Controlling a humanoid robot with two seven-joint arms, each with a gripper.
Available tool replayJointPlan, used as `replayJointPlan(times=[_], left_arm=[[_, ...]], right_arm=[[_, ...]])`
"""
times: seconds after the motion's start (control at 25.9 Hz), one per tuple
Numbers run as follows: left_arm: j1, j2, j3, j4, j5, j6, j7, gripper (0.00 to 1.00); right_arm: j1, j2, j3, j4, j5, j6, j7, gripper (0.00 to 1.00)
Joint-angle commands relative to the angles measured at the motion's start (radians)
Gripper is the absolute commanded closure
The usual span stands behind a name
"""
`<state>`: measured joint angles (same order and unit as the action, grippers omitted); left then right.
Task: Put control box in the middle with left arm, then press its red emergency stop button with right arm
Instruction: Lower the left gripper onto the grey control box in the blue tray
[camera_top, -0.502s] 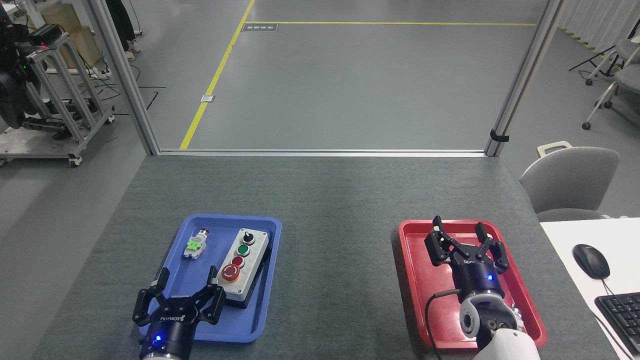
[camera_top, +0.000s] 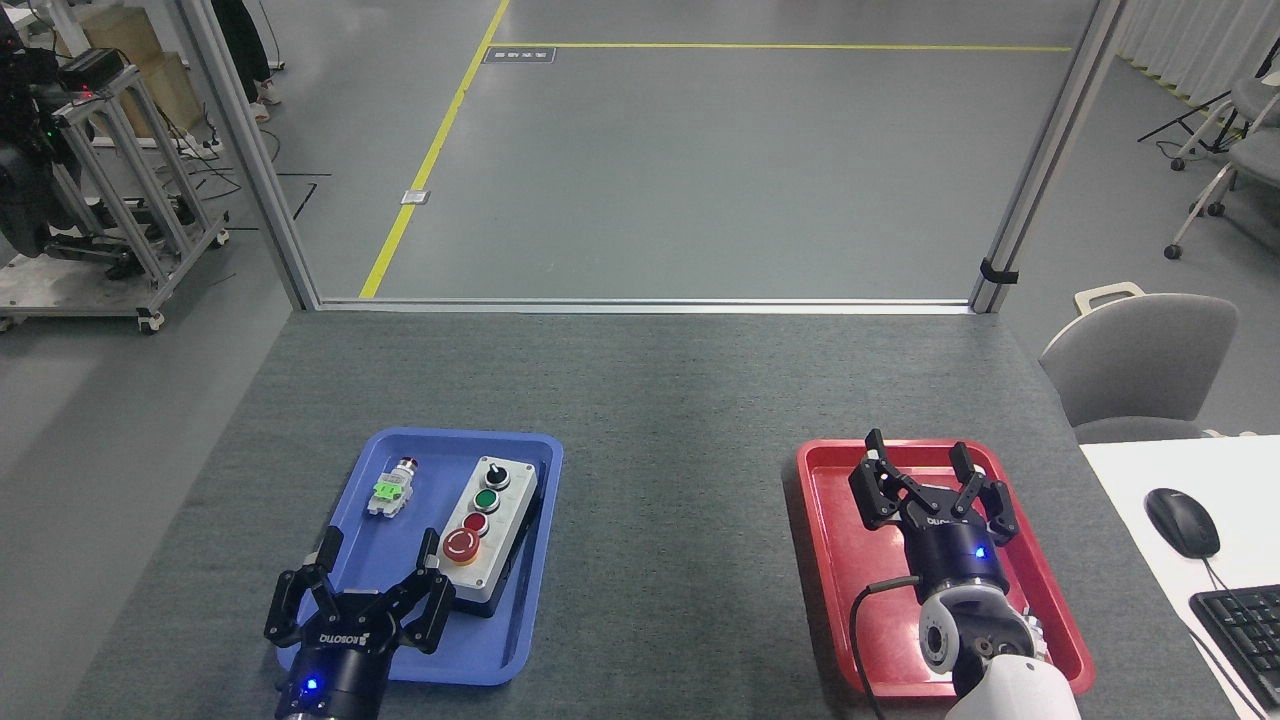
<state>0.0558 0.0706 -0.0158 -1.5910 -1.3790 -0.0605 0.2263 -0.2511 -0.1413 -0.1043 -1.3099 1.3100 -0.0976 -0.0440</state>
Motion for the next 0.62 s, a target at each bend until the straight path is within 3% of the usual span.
replayJointPlan(times=[0.0, 0.08, 0.19, 0.35, 0.58], left_arm=[[0.001, 0.005, -0.006, -0.007, 0.003, -0.09, 0.005, 0.01], [0.013, 0.005, -0.006, 0.003, -0.014, -0.156, 0.005, 0.02], [0.015, 0.002, -0.039, 0.046, -0.061, -0.159, 0.005, 0.02], [-0.001, -0.035, -0.131, 0.141, -0.249, -0.055, 0.005, 0.02], [-0.14, -0.058, -0.162, 0.348, -0.253, 0.044, 0.001, 0.02]], right_arm=[[-0.001, -0.001, 0.0, 0.001, 0.0, 0.001, -0.001, 0.0], [-0.002, -0.003, 0.0, 0.001, 0.0, 0.001, -0.001, 0.0], [-0.001, -0.006, 0.0, 0.0, 0.0, -0.001, -0.001, 0.0], [-0.001, -0.014, 0.0, 0.0, 0.0, 0.001, -0.001, 0.0], [-0.002, -0.011, 0.0, 0.0, 0.0, 0.004, -0.001, 0.0]])
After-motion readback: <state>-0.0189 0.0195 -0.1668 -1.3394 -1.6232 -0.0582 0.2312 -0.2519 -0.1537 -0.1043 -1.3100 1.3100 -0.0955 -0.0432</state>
